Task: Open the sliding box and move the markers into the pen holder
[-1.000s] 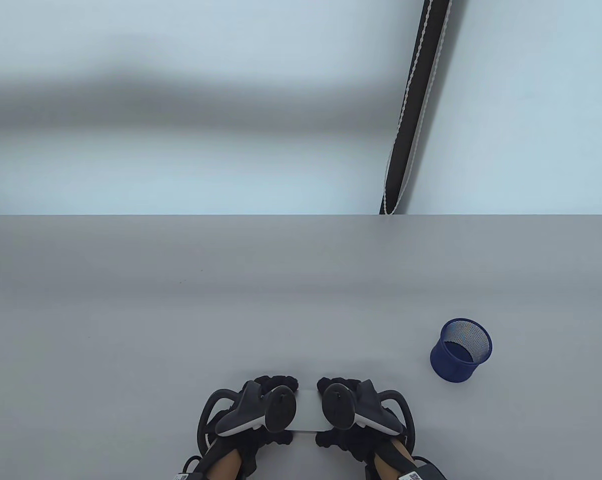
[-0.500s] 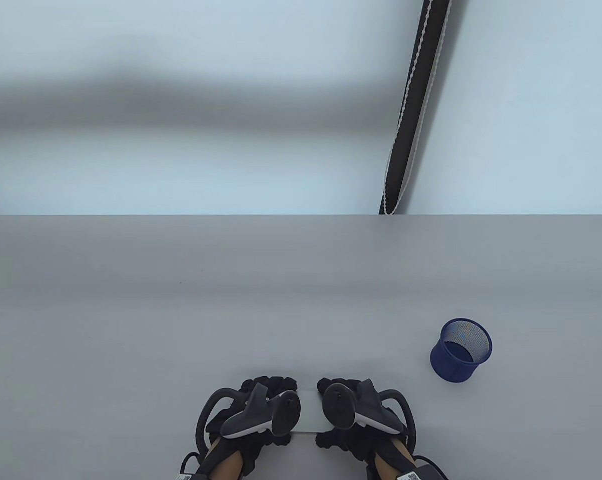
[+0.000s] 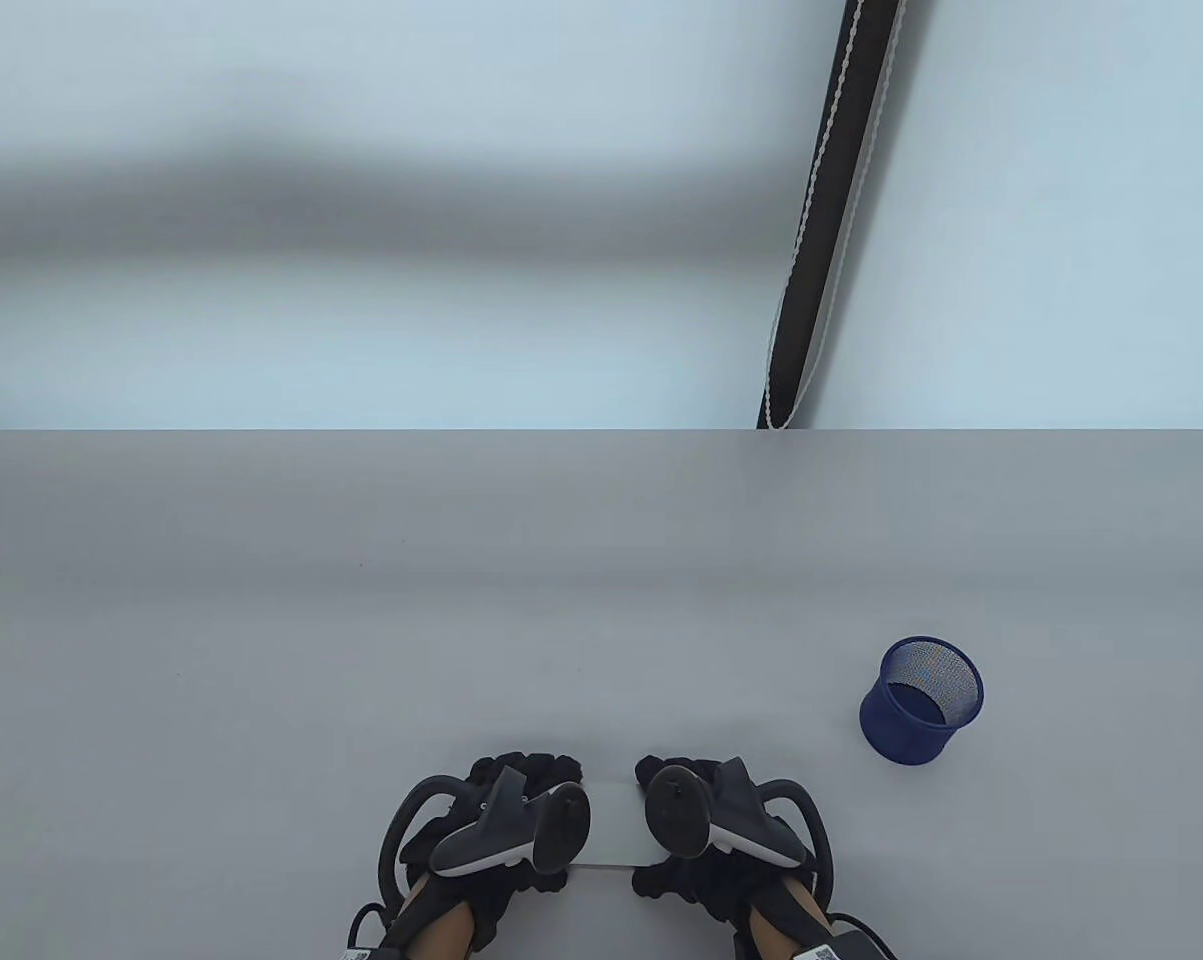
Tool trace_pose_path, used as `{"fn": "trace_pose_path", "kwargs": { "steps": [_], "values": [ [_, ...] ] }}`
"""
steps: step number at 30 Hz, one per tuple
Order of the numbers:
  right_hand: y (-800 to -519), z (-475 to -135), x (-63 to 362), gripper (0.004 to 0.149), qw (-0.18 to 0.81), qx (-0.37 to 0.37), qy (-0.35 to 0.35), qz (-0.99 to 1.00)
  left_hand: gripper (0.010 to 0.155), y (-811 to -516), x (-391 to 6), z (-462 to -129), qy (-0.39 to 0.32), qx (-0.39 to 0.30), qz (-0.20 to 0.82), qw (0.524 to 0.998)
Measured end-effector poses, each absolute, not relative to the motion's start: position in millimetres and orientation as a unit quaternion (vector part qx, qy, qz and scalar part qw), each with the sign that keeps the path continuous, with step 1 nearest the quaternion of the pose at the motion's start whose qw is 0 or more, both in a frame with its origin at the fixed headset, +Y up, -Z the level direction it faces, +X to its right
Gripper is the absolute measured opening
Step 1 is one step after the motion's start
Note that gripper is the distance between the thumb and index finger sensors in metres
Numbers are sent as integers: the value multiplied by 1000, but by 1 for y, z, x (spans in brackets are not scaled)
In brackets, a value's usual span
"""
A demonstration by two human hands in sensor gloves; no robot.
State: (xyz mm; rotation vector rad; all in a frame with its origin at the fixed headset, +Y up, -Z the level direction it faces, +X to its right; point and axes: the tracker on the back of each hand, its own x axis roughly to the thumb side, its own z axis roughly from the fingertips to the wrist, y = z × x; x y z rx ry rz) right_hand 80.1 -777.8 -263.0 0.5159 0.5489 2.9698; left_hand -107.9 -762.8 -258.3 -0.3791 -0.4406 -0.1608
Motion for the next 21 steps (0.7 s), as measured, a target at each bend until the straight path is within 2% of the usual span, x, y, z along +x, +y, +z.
{"fn": "trace_pose_path", "kwargs": {
  "steps": [21],
  "values": [
    [-778,-262,85,70,22,160,192,968,77,-763,-116,-257,-219,-198,-86,951]
  ]
}}
